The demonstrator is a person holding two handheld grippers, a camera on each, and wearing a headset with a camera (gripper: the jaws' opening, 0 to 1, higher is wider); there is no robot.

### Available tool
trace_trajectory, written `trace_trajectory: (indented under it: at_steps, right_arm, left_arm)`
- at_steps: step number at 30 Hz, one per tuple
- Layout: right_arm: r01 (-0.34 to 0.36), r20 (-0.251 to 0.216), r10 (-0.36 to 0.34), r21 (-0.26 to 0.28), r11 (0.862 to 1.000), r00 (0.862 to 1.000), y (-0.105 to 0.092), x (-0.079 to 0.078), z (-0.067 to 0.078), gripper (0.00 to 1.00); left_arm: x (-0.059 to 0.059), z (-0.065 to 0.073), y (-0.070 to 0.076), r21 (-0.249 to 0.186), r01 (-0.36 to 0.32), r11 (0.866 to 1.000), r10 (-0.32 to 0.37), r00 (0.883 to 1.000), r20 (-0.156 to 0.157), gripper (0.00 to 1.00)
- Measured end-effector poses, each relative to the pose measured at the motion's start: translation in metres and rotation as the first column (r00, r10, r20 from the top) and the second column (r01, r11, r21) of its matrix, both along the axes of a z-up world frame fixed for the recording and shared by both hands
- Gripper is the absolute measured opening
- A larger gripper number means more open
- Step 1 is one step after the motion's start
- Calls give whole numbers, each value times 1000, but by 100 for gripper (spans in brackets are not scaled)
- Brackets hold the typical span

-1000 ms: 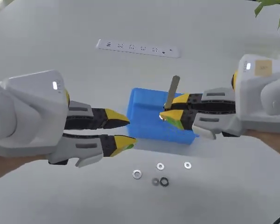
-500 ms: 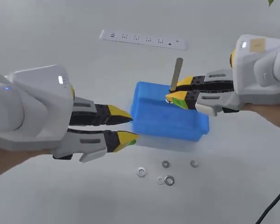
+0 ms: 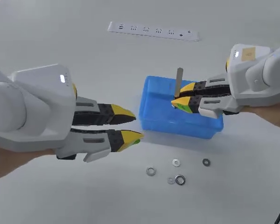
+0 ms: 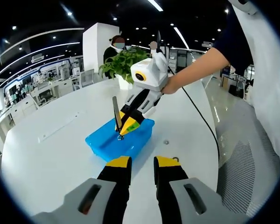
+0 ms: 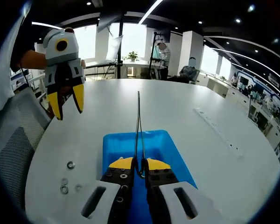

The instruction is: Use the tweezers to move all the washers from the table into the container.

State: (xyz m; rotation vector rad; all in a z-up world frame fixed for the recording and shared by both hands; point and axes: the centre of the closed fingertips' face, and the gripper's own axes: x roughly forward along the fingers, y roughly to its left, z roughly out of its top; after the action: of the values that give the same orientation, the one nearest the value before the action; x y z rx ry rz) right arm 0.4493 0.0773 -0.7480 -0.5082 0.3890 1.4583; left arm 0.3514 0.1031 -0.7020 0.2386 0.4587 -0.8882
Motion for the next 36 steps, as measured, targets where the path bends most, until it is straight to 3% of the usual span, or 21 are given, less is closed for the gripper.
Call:
trace_trajectory:
  at_steps: [7,10,12,17,19,20,21,22,24,26,30,36]
  right_arm:
    - [-6,-15,6,-2,1000,1000,-1,-2,-11,9]
    - [2,-28,-2,9,1000,1000,-2,0,-14,9]
    - [2,-26,-1,5,1000,1000,-2,0,-16,9]
    - [2,-40,-2,-1,1000,999,-5,1,-22,9]
    - [1,-39,-1,-4,1000,999,-5,0,-24,9]
    - [-2,-41,2,-5,1000,999,-6,-1,-25,9]
    - [-2,-42,2,-4,1000,999,-6,-1,-25,9]
    - [3,-47,-3,3,1000,999,-6,-1,-24,9]
    - [10,-47,-9,5,1000,999,-6,0,-24,9]
    - [13,-51,-12,10,1000,999,-6,0,-24,9]
    - [11,-59,-10,17,1000,998,-7,0,-24,9]
    - [11,-68,-9,30,999,998,-8,-1,-23,9]
  left_arm:
    - [5,-2,2,11,-9,1000,9,1000,-12,23]
    - [9,1,4,-12,-50,999,50,999,-6,25]
    - [18,3,4,-5,-62,998,62,998,33,28]
    - [45,6,2,0,-48,999,48,997,57,36]
    - [57,8,-1,18,-32,999,30,994,103,43]
    - [64,12,-8,-19,-24,1000,26,992,125,47]
    - [69,14,-15,-71,-10,997,18,994,109,52]
    - [74,12,-18,-84,0,996,7,996,86,59]
    - [80,5,-22,-75,20,997,-15,998,61,67]
    - [85,-7,-27,-70,43,997,-43,999,6,69]
    - [95,-7,-40,-125,63,990,-62,998,15,60]
    - [105,-9,-51,-146,85,986,-84,996,13,37]
